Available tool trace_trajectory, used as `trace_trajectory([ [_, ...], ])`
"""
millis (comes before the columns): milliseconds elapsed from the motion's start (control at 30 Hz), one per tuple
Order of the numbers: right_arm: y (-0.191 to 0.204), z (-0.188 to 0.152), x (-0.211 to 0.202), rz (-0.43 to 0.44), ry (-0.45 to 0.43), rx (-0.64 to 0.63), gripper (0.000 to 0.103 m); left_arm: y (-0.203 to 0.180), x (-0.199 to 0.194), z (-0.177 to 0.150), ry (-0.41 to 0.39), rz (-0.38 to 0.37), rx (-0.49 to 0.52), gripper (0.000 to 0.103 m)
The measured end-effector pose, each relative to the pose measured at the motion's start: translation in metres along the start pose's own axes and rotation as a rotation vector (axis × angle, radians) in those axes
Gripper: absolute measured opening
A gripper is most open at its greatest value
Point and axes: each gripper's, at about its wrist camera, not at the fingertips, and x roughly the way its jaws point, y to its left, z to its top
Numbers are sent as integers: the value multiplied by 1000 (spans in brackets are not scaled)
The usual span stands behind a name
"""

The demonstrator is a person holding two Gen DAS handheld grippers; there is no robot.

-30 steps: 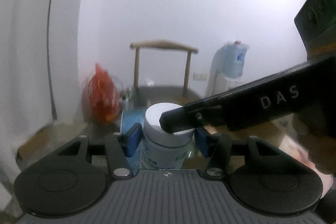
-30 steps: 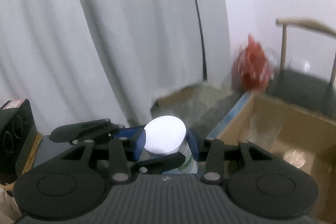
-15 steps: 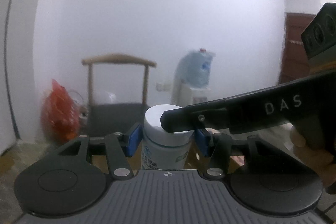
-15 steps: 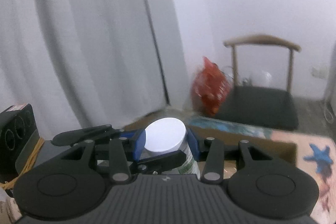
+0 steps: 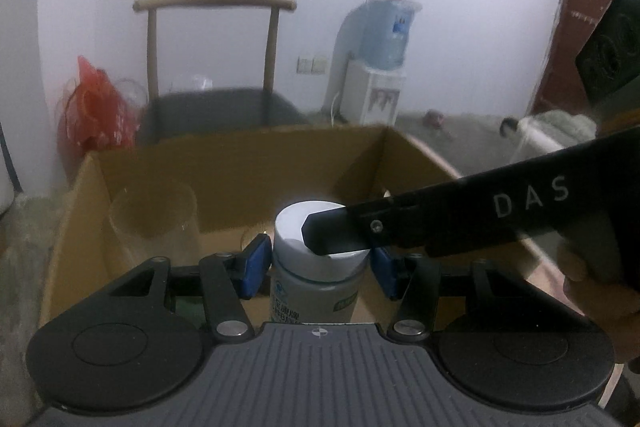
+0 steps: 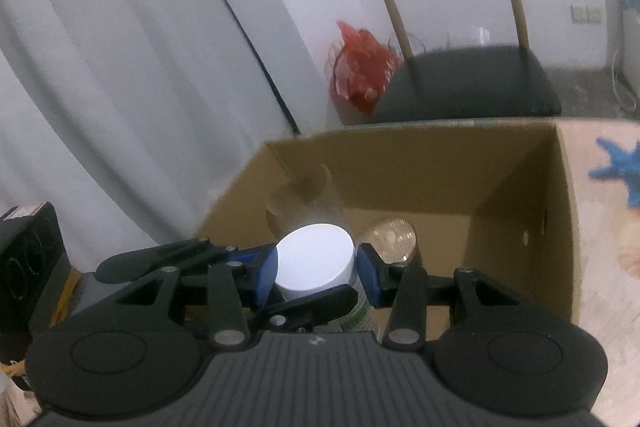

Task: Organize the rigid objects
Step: 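Lift the white-lidded jar into the box and open the right tool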

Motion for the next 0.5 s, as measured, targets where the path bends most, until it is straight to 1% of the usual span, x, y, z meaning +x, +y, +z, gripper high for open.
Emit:
trace_trajectory([
  [133,-11,-5,11,8,28,23,47,2,9,-4,37,4,6,54],
  [267,-14,-4,12,33,35,34,47,3,9,-3,36,12,20,55],
  [367,-15,-2,16,45,50,42,47,0,5,-3,36,13,27,58],
  [467,-13,-2,15,40,48,41,47,-1,1,-4,33,19,34,65],
  [500,-11,-2,13,41,47,45,47,-1,0,-5,31,24,34,65],
])
